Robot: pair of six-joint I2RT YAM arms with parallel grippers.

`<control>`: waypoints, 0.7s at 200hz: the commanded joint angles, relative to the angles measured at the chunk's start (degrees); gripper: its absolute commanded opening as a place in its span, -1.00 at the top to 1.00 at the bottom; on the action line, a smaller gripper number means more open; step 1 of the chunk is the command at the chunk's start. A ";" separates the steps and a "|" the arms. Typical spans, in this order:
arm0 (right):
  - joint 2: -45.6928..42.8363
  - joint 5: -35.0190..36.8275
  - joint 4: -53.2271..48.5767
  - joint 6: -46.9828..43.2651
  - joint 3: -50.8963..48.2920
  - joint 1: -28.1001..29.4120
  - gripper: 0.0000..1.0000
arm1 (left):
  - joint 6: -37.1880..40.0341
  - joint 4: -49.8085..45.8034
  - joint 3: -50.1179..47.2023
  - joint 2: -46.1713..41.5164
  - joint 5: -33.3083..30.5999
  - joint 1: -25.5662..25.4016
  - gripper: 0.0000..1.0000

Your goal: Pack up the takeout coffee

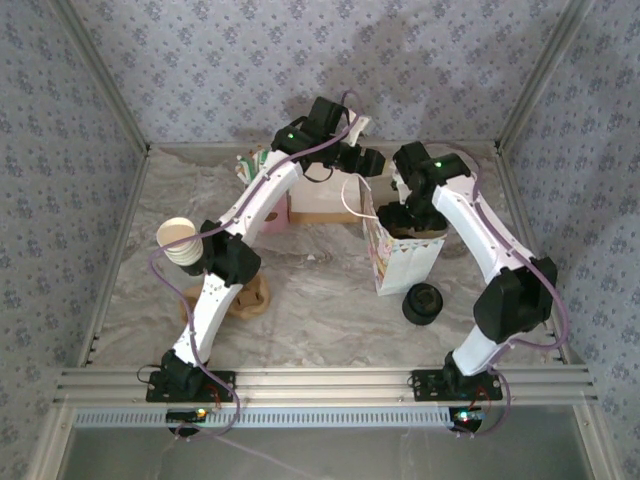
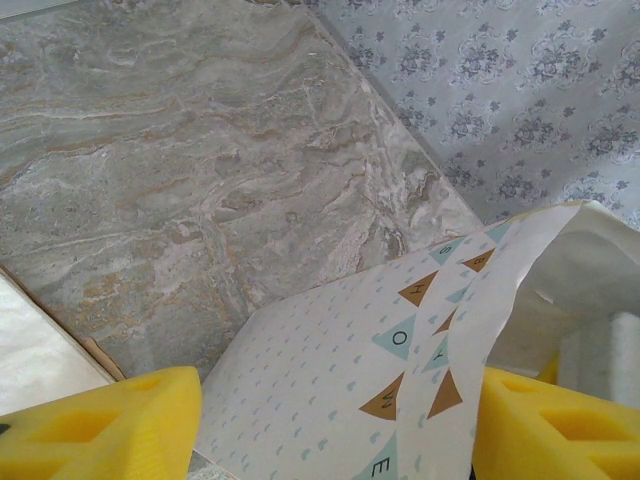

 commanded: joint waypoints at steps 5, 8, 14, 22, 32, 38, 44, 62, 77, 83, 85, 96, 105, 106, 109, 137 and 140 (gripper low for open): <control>-1.76 1.56 -2.44 1.05 2.19 0.37 -0.92 | -0.66 0.77 2.31 -0.53 0.29 -0.62 -0.38; -1.82 1.63 -2.46 1.05 2.25 0.40 -0.92 | -0.66 0.77 2.38 -0.52 0.29 -0.70 -0.38; -1.89 1.65 -2.46 1.05 2.28 0.38 -0.92 | -0.74 0.75 2.40 -0.54 0.40 -0.69 -0.39; -2.11 1.51 -2.37 1.10 2.27 0.42 -0.92 | -0.75 0.77 2.49 -0.53 0.38 -0.72 -0.38; -2.13 1.31 -2.50 1.14 2.13 0.42 -0.92 | -0.68 0.74 2.49 -0.50 0.29 -0.77 -0.38; -2.02 1.28 -2.63 1.14 2.19 0.38 -0.92 | -0.74 0.76 2.49 -0.50 0.33 -0.79 -0.38; -2.00 1.16 -2.62 1.14 2.11 0.38 -0.92 | -0.75 0.71 2.49 -0.50 0.32 -0.84 -0.38; -2.35 1.13 -2.67 1.14 1.92 0.46 -0.92 | -0.75 0.86 2.49 -0.51 0.29 -0.81 -0.38; -2.82 1.14 -2.89 1.22 2.15 0.47 -0.92 | -0.84 0.90 2.62 -0.46 0.33 -0.87 -0.38; -2.99 1.20 -3.05 1.23 2.15 0.51 -0.92 | -0.84 0.79 2.71 -0.47 0.29 -0.84 -0.38; -3.01 1.21 -3.02 1.23 2.18 0.45 -0.92 | -0.88 0.84 2.74 -0.51 0.29 -0.85 -0.38; -3.41 1.30 -3.21 1.31 2.46 0.47 -0.92 | -0.84 0.75 2.84 -0.42 0.29 -0.86 -0.38; -3.69 1.53 -3.31 1.40 2.69 0.49 -0.92 | -0.84 0.69 2.93 -0.41 0.29 -0.85 -0.39; -3.70 1.55 -3.32 1.40 2.66 0.46 -0.92 | -0.84 0.69 2.93 -0.42 0.29 -0.87 -0.39; -3.82 1.60 -3.32 1.36 2.69 0.47 -0.92 | -0.89 0.69 3.01 -0.37 0.29 -0.86 -0.38; -4.65 1.99 -3.36 1.58 3.41 0.59 -0.92 | -0.92 0.66 3.44 -0.32 0.38 -0.96 -0.39; -4.67 1.98 -3.33 1.58 3.49 0.57 -0.92 | -0.92 0.60 3.47 -0.34 0.38 -0.97 -0.39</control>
